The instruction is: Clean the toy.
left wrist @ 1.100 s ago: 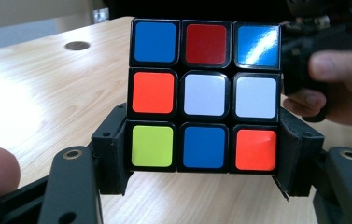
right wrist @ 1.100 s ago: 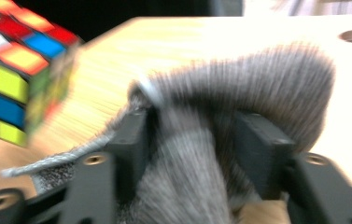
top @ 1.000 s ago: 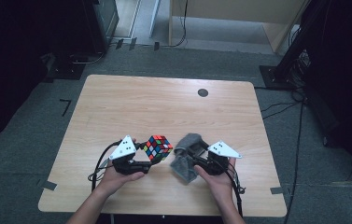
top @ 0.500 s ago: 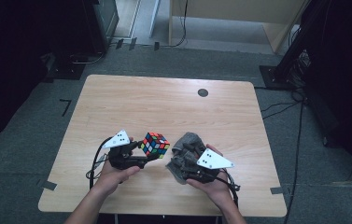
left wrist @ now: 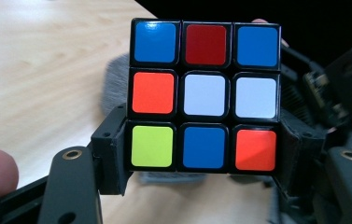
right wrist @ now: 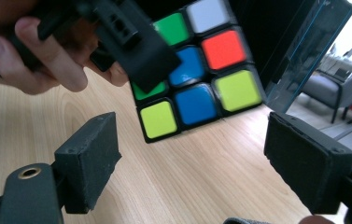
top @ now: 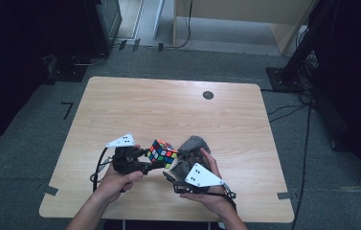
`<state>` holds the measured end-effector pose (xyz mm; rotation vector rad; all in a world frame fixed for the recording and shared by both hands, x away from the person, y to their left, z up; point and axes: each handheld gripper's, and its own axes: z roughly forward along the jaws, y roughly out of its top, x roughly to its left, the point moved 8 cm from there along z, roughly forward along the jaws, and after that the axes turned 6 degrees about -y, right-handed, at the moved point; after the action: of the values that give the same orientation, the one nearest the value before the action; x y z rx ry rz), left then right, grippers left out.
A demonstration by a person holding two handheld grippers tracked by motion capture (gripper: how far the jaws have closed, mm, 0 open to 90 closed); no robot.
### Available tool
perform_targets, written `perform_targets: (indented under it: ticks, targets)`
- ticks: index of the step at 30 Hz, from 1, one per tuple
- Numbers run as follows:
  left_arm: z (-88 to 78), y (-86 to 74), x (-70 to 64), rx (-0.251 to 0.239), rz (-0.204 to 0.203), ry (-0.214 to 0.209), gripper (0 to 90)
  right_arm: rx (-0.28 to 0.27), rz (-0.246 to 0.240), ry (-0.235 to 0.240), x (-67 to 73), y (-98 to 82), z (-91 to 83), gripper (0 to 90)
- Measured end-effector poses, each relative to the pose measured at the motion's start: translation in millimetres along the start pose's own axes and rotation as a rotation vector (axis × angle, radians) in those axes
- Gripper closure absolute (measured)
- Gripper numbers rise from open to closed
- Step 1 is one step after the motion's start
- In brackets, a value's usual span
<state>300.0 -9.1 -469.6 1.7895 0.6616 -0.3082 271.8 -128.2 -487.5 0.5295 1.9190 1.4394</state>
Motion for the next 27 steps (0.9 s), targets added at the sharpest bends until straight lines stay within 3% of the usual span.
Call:
perform_targets:
  ticks: [5,13,16,22,27]
  targets:
    - [4.0,-3.2,-3.9,0.037,-0.012,-0.034,33.8,0.002,-0.067,-0.055,3.9,1.8,1.3,17.1]
    - [5.8,-5.2,-5.7,0.056,-0.043,-0.066,33.0,0.0,-0.093,-0.055,4.7,-1.5,-1.0,33.6]
    - [4.1,-5.2,-7.9,0.054,-0.03,-0.084,31.3,0.011,-0.081,-0.045,4.6,-1.5,-2.5,33.7]
    - [-1.0,-0.2,-8.8,0.016,-0.058,-0.133,29.2,0.008,-0.062,-0.041,1.6,-0.1,-5.5,33.9]
    - [-14.8,8.9,-1.4,-0.083,-0.047,-0.112,29.4,0.028,-0.032,-0.065,-8.3,-4.6,-6.9,33.9]
